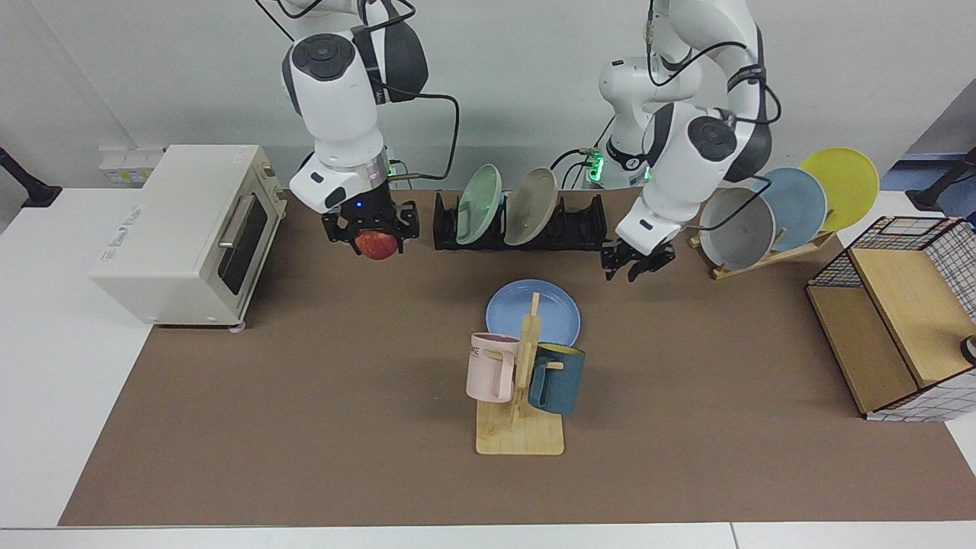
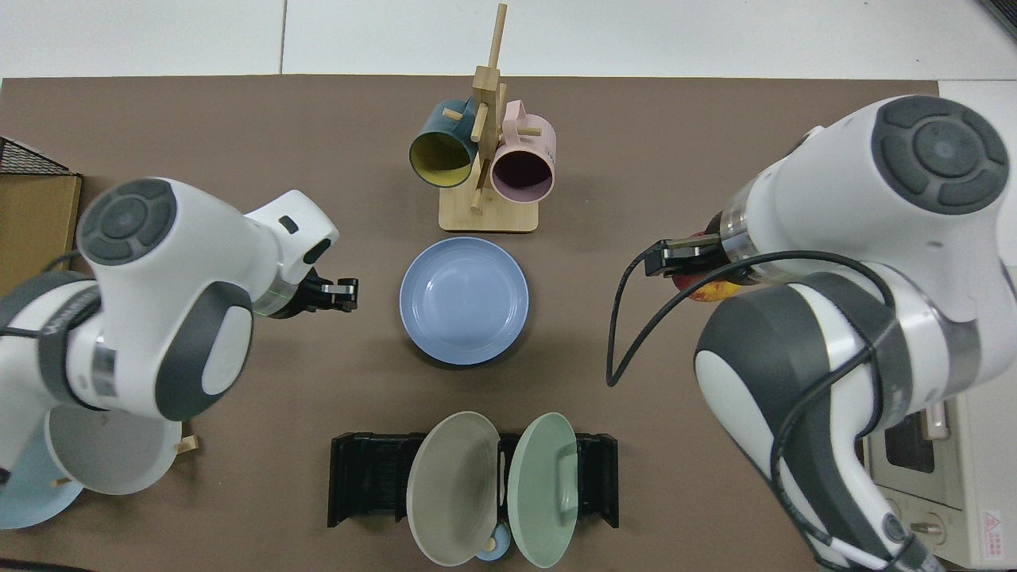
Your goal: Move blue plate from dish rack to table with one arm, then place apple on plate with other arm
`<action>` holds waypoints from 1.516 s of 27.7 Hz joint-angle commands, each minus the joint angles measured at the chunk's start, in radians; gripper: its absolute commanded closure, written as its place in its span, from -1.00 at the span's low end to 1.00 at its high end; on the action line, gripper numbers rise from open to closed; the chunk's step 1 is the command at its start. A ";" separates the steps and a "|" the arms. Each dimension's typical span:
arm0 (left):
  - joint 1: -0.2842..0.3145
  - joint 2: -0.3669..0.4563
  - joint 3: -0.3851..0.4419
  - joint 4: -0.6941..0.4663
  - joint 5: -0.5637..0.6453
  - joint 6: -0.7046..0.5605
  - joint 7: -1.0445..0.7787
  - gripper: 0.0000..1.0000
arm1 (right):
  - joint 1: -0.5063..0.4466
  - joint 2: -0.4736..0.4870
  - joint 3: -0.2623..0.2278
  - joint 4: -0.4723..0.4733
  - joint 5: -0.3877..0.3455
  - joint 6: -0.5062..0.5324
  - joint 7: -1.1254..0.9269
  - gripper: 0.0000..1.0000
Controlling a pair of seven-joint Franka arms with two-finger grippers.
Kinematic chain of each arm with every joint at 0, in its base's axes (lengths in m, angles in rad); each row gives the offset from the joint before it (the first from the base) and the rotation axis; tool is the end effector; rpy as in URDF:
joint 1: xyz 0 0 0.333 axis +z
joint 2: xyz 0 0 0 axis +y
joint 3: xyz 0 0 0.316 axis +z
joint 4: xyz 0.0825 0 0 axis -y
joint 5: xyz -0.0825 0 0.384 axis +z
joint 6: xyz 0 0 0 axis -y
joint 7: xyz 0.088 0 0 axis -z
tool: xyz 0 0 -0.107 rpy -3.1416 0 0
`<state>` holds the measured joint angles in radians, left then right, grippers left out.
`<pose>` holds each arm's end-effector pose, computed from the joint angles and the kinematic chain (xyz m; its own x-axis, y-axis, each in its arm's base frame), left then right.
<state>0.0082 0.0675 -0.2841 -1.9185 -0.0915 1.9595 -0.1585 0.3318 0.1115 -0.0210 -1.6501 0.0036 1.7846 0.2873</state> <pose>0.5506 -0.1593 0.4559 0.9957 -0.0832 -0.0418 -0.0788 -0.9921 0.0972 0.5712 0.1844 0.5411 0.9995 0.0228 0.0217 0.0230 -0.9997 -0.0077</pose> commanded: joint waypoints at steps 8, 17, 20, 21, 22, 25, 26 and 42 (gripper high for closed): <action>0.006 -0.106 0.137 0.225 0.052 -0.372 0.253 -0.99 | 0.151 0.106 -0.002 0.006 0.001 0.111 0.265 1.00; 0.006 -0.113 0.160 0.274 0.052 -0.395 0.278 -1.00 | 0.263 0.209 -0.007 0.044 -0.005 0.176 0.459 1.00; 0.006 -0.114 0.160 0.274 0.053 -0.393 0.278 -1.00 | 0.302 0.257 -0.011 0.058 -0.010 0.193 0.530 1.00; 0.006 -0.115 0.160 0.274 0.052 -0.393 0.278 -1.00 | 0.314 0.275 -0.011 0.065 -0.013 0.203 0.555 1.00; 0.006 -0.118 0.160 0.274 0.053 -0.393 0.278 -1.00 | 0.323 0.289 -0.011 0.069 -0.014 0.214 0.578 1.00; 0.006 -0.121 0.158 0.274 0.052 -0.393 0.278 -1.00 | 0.339 0.338 -0.011 0.093 -0.014 0.240 0.633 1.00; 0.006 -0.120 0.158 0.274 0.052 -0.393 0.278 -1.00 | 0.340 0.353 -0.010 0.102 -0.013 0.246 0.645 1.00; 0.024 -0.150 0.164 0.274 0.050 -0.395 0.269 -1.00 | 0.369 0.554 -0.011 0.211 -0.007 0.360 0.733 1.00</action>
<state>0.0270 -0.0758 -0.1138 -1.6541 -0.0614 1.5906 0.1107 0.7023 0.6039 -0.0276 -1.4861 0.0001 2.1101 0.9922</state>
